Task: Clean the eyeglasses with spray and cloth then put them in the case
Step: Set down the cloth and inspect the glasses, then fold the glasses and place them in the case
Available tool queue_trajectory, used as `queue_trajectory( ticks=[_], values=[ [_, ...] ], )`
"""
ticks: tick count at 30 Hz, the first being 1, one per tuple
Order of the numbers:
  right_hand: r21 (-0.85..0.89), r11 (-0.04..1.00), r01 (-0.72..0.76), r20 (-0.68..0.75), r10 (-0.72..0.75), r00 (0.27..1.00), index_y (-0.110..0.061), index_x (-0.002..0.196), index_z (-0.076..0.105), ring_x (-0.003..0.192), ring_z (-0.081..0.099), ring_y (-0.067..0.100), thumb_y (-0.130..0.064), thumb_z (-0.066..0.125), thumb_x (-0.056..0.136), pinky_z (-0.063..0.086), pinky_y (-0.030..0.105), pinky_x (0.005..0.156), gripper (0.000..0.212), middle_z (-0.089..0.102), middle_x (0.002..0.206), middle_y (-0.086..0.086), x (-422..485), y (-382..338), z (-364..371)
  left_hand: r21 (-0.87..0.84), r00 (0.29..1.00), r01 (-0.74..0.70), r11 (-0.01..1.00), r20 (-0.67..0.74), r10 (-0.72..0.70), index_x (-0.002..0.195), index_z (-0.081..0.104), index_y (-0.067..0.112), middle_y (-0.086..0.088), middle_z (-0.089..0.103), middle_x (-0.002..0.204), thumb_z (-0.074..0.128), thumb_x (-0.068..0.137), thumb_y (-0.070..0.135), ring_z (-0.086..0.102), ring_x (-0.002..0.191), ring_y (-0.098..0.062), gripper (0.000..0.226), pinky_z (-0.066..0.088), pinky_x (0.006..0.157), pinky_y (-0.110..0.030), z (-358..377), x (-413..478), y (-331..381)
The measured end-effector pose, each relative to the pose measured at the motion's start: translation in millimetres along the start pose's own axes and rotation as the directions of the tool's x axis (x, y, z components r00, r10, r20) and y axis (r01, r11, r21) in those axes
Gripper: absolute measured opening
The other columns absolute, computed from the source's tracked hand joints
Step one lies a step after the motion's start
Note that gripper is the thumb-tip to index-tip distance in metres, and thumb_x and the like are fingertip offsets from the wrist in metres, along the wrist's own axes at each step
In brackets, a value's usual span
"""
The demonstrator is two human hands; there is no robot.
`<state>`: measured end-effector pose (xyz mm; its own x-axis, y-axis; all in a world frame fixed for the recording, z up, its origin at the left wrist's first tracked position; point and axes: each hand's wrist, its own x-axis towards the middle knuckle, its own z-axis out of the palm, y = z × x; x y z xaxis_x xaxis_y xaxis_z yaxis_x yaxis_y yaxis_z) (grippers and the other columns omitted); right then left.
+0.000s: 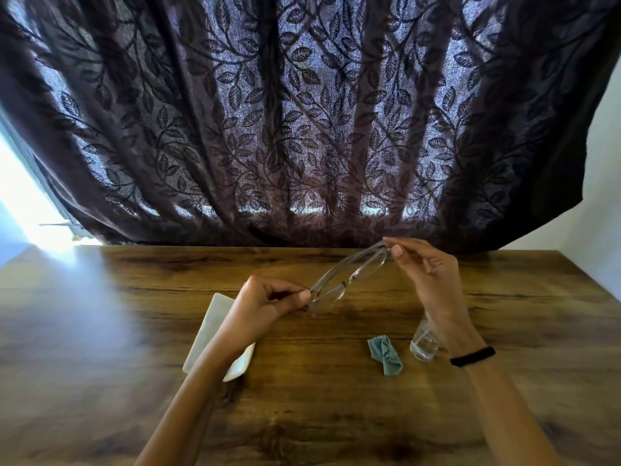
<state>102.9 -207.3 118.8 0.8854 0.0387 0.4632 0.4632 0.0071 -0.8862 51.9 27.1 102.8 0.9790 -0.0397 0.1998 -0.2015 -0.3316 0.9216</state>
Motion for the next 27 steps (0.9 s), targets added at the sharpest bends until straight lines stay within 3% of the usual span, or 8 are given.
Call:
queue_trajectory(
  ticks=[4,9,16,22,27],
  values=[
    [0.066,0.99,-0.124,0.055,0.121,0.991,-0.023,0.087,0.07,0.077,0.064,-0.003,-0.025,0.064,0.071,0.049,0.011,0.068,0.017,0.072,0.079,-0.013,4.3,6.1,3.2,-0.218,0.993,0.117,0.969,0.051,-0.108,0.087,0.075,0.008,-0.011,0.073,0.083,0.066,0.073,0.021,0.066,0.073,-0.013,0.021,0.053,0.067,-0.019,-1.3,-4.7,-3.0],
    [0.083,0.979,-0.186,0.072,0.18,0.981,-0.026,0.083,0.072,0.079,0.06,0.012,-0.028,0.067,0.069,0.05,0.02,0.07,0.015,0.071,0.078,-0.006,8.2,13.6,17.1,-0.411,0.976,0.219,0.885,0.081,-0.204,0.092,0.074,0.008,-0.013,0.073,0.091,0.067,0.075,0.027,0.069,0.081,-0.019,0.027,0.054,0.067,-0.02,-9.4,-14.3,-15.0],
    [0.056,0.968,-0.246,0.139,0.236,0.962,-0.008,0.088,0.071,0.068,0.061,0.013,-0.012,0.071,0.075,0.054,0.02,0.066,0.014,0.069,0.074,0.005,18.5,25.0,67.0,-0.69,0.881,0.276,0.669,-0.097,-0.463,0.078,0.076,0.012,-0.008,0.071,0.073,0.072,0.068,0.024,0.066,0.057,-0.009,0.016,0.054,0.053,-0.018,-28.2,-32.6,-43.3],
    [0.059,0.964,-0.26,0.219,0.241,0.945,-0.008,0.08,0.071,0.059,0.06,0.008,-0.007,0.07,0.078,0.054,0.019,0.059,0.003,0.066,0.067,0.005,27.1,39.3,114.5,-0.781,0.835,0.208,0.59,-0.172,-0.522,0.076,0.076,0.008,-0.011,0.072,0.074,0.066,0.075,0.025,0.068,0.058,-0.011,0.02,0.055,0.055,-0.019,-48.2,-52.8,-62.1],
    [0.04,0.946,-0.322,0.272,0.299,0.915,0.007,0.09,0.068,0.053,0.057,0.004,0.0,0.067,0.08,0.052,0.014,0.056,0.013,0.063,0.067,0.008,33.8,56.4,144.6,-0.742,0.833,0.184,0.644,-0.229,-0.503,0.081,0.076,0.009,-0.011,0.073,0.077,0.068,0.073,0.022,0.068,0.064,-0.01,0.018,0.056,0.059,-0.017,-57.5,-66.7,-70.5]
  ],
)
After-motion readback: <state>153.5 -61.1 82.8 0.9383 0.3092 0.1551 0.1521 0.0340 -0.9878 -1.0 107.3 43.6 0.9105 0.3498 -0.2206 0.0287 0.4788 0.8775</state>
